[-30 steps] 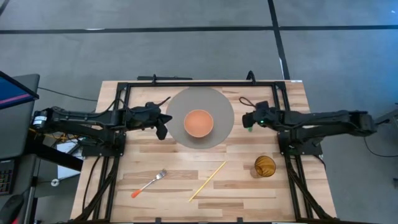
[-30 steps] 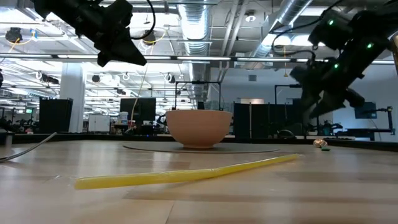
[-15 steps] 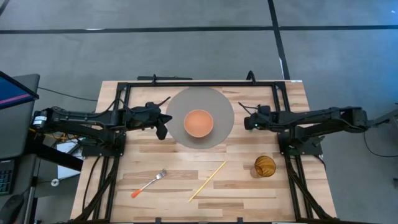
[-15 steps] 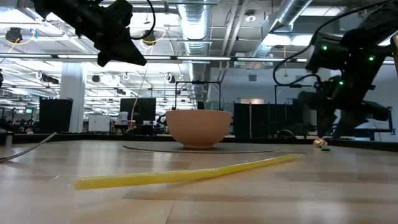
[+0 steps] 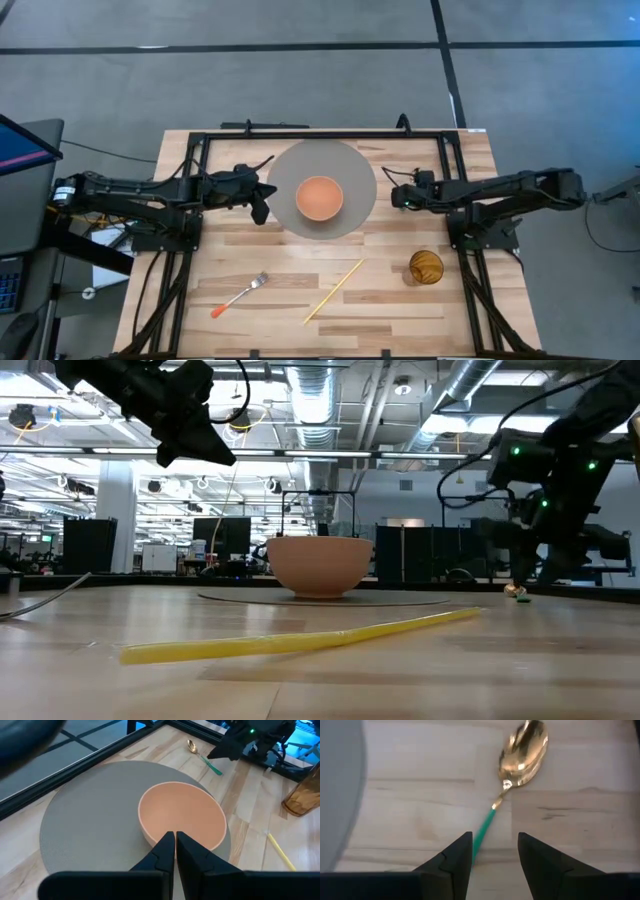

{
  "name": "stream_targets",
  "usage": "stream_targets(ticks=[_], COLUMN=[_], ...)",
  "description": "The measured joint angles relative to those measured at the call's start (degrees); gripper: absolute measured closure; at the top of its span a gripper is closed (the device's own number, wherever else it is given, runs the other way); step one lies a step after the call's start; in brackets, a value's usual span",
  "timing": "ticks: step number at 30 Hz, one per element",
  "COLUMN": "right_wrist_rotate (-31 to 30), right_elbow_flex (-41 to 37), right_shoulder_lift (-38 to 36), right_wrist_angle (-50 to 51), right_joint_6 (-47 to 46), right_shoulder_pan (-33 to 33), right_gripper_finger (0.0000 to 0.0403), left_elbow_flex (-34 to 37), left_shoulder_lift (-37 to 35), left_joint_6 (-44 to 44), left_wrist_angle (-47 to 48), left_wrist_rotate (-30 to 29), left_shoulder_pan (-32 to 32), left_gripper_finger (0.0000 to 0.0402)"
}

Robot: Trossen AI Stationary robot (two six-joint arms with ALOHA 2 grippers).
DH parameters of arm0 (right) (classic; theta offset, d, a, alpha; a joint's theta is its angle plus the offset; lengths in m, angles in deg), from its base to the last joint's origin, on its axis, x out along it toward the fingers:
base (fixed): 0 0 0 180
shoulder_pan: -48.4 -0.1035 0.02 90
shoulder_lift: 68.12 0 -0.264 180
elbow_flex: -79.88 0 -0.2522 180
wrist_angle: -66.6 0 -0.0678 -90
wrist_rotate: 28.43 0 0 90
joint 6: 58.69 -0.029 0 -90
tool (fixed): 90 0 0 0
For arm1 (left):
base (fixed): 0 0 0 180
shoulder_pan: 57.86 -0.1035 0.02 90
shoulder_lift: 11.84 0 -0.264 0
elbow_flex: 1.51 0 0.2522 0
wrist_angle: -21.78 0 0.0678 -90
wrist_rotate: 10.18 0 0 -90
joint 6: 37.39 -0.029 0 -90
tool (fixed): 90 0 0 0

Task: Pick & Place Utensil
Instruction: Put the green spoon into the orange bowl on the gray table placemat

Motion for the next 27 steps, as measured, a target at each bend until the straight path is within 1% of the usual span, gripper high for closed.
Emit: stream_targets(ticks=[2, 6, 10, 17, 20, 23, 27], right_wrist_rotate=[-0.76, -2.33, -2.68, -0.18, -0.1, -0.47, -0.35], right_elbow_flex=[0.0, 0.13, 0.17, 1.42, 2.33, 2.51, 2.47], right_shoulder_lift=[2.08, 6.46, 8.85, 6.94, 5.48, 5.29, 7.89], right_wrist_angle=[-0.22, -5.25, -9.93, -7.5, -7.21, -7.34, -7.39], right_joint_6=[-0.03, 0.22, 3.49, 6.43, 6.64, 3.63, -0.93], right_shoulder_pan=[0.11, 0.74, 1.78, 2.74, 2.78, 3.43, 4.02], right_gripper_finger=[0.0252, 0.0252, 0.0252, 0.0253, 0.0253, 0.0253, 0.0253], left_elbow_flex=[0.0, 0.0, 0.0, -0.02, -0.02, -0.04, -0.04], left_shoulder_lift=[0.0, 0.0, 0.0, 0.0, 0.0, 0.0, 0.0], left_joint_6=[-0.02, -0.02, -0.02, -0.02, -0.02, -0.02, -0.01], left_wrist_angle=[0.0, 0.0, 0.0, 0.02, 0.02, 0.04, 0.25], left_wrist_rotate=[0.01, 0.0, 0.0, 0.0, 0.0, 0.0, 0.0], left_shoulder_pan=[0.0, 0.0, 0.0, 0.0, 0.0, 0.0, 0.01], left_gripper_finger=[0.0385, 0.0385, 0.0385, 0.0385, 0.0385, 0.0385, 0.0385])
